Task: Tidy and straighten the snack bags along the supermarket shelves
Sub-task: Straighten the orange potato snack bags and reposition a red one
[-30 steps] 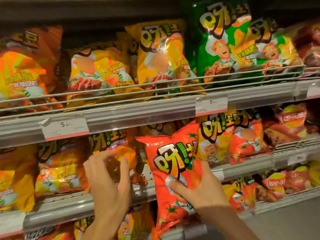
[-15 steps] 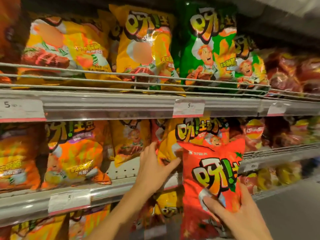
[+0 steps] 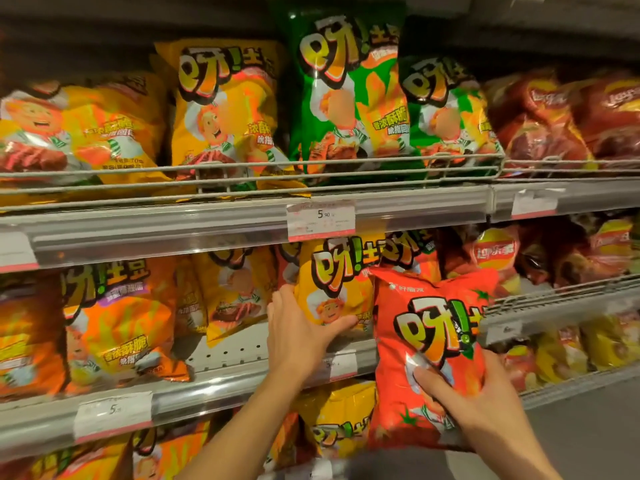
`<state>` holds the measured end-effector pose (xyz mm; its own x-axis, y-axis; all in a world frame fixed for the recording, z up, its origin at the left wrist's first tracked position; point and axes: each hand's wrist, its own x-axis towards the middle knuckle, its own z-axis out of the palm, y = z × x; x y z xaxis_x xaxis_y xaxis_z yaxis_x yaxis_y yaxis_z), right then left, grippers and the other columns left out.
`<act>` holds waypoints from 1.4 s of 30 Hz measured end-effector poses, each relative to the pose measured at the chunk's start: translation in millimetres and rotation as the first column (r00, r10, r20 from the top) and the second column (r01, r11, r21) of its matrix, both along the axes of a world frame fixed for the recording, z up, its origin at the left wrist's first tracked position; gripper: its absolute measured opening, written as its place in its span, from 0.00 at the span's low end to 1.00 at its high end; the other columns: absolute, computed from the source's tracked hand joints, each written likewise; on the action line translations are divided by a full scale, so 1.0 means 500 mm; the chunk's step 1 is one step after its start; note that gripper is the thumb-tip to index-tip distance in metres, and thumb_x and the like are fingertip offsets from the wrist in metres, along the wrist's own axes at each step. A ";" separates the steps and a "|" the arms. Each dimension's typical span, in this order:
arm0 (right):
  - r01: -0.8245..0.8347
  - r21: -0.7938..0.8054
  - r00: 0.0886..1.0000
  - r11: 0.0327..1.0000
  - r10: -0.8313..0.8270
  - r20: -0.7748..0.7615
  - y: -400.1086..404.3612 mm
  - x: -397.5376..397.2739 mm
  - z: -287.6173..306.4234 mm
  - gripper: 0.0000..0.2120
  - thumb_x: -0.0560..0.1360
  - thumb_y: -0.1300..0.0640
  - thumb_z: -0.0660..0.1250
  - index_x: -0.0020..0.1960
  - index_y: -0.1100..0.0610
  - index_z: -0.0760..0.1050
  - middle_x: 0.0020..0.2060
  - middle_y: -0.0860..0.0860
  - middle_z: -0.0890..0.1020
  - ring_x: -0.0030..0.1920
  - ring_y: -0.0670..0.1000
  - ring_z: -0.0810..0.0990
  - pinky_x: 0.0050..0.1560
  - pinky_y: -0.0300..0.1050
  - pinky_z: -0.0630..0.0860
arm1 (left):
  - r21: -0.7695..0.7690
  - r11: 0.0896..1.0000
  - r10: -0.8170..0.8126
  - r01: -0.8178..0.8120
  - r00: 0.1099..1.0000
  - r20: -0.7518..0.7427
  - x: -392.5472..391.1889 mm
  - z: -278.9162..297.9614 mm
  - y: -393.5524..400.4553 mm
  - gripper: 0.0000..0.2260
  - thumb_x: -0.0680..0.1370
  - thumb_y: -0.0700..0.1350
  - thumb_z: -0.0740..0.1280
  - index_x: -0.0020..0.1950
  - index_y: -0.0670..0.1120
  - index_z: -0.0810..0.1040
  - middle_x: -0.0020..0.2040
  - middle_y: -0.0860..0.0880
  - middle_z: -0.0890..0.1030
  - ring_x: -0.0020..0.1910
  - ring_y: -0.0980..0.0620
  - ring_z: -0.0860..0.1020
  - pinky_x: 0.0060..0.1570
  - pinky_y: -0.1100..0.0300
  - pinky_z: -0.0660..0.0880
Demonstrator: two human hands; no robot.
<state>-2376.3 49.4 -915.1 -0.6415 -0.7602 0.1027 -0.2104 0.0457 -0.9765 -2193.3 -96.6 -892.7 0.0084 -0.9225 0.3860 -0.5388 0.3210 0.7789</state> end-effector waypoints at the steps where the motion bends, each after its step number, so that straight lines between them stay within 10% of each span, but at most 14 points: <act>1: -0.008 -0.006 1.000 1.000 0.008 0.004 -0.001 -0.003 0.001 0.42 0.50 0.39 0.82 0.61 0.50 0.75 0.54 0.44 0.83 0.57 0.51 0.81 0.55 0.50 0.74 | 0.015 1.000 -0.005 0.006 1.000 -0.009 0.003 0.007 0.000 0.40 0.57 0.67 0.78 0.58 0.48 0.67 0.54 0.49 0.74 0.58 0.46 0.72 0.51 0.46 0.76; 8: -0.072 0.007 0.997 0.997 0.072 0.039 -0.002 -0.012 0.015 0.51 0.48 0.34 0.81 0.66 0.50 0.72 0.56 0.46 0.83 0.60 0.53 0.80 0.66 0.57 0.75 | 0.061 0.997 0.034 -0.037 0.998 0.059 0.042 0.053 0.001 0.39 0.56 0.71 0.77 0.53 0.48 0.68 0.46 0.52 0.78 0.48 0.48 0.78 0.41 0.52 0.75; 11: -0.095 -0.007 0.995 0.995 0.095 0.039 0.000 -0.004 0.017 0.48 0.49 0.34 0.80 0.65 0.49 0.72 0.52 0.40 0.81 0.56 0.49 0.80 0.60 0.51 0.73 | 0.143 0.990 0.020 -0.011 0.998 -0.059 0.082 0.074 -0.002 0.45 0.54 0.70 0.78 0.62 0.46 0.73 0.53 0.51 0.82 0.53 0.49 0.80 0.52 0.49 0.79; 19: -0.150 -0.024 0.987 0.988 0.151 0.061 -0.001 0.008 0.017 0.43 0.51 0.37 0.80 0.62 0.51 0.74 0.52 0.43 0.82 0.51 0.44 0.80 0.51 0.45 0.74 | 0.312 0.920 -0.146 0.239 0.945 -0.293 0.219 0.078 0.050 0.16 0.64 0.56 0.82 0.48 0.53 0.86 0.45 0.51 0.87 0.45 0.50 0.86 0.39 0.59 0.82; 24: -0.168 -0.018 0.986 0.986 0.168 -0.006 -0.017 0.021 0.014 0.41 0.53 0.34 0.79 0.61 0.44 0.71 0.49 0.34 0.78 0.48 0.34 0.74 0.44 0.37 0.69 | 0.198 0.975 -0.054 0.104 0.968 -0.245 0.277 0.077 0.039 0.20 0.65 0.57 0.79 0.50 0.46 0.84 0.45 0.50 0.87 0.46 0.49 0.85 0.42 0.59 0.82; 28: -0.261 0.032 0.963 0.965 0.262 -0.058 -0.054 0.029 0.033 0.40 0.58 0.34 0.81 0.65 0.44 0.73 0.55 0.41 0.84 0.56 0.47 0.82 0.59 0.52 0.77 | 0.197 0.980 0.050 -0.008 0.976 -0.210 0.280 0.064 0.009 0.33 0.63 0.58 0.80 0.61 0.45 0.74 0.53 0.49 0.83 0.52 0.51 0.81 0.47 0.55 0.79; 32: -0.282 0.045 0.944 0.958 0.286 -0.164 -0.110 0.042 0.071 0.43 0.58 0.36 0.81 0.68 0.47 0.71 0.58 0.42 0.82 0.56 0.45 0.81 0.52 0.44 0.76 | 0.213 0.975 -0.030 0.059 0.990 -0.137 0.290 0.055 -0.010 0.34 0.64 0.59 0.79 0.63 0.43 0.75 0.55 0.46 0.83 0.55 0.46 0.81 0.58 0.44 0.78; 36: -0.254 0.047 0.938 0.966 0.258 -0.234 -0.176 0.051 0.101 0.51 0.59 0.35 0.80 0.75 0.53 0.66 0.67 0.51 0.79 0.66 0.56 0.77 0.66 0.54 0.74 | 0.243 0.962 -0.112 0.121 0.992 -0.050 0.300 0.048 -0.012 0.26 0.64 0.58 0.77 0.58 0.50 0.79 0.50 0.52 0.86 0.50 0.54 0.83 0.56 0.48 0.79; 42: -0.223 -0.008 0.939 0.975 0.213 -0.272 -0.258 0.070 0.127 0.48 0.62 0.34 0.79 0.72 0.55 0.65 0.62 0.49 0.76 0.63 0.55 0.75 0.59 0.50 0.73 | 0.285 0.955 -0.070 0.086 0.995 -0.066 0.296 0.047 -0.021 0.34 0.68 0.54 0.78 0.65 0.41 0.66 0.56 0.49 0.77 0.55 0.50 0.77 0.51 0.55 0.75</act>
<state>-2341.5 -79.8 -851.7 -0.4053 -0.8705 0.2791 -0.4645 -0.0669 -0.8830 -2045.3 -107.0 -869.4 -0.0547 -0.9928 0.1061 -0.4750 0.1193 0.8718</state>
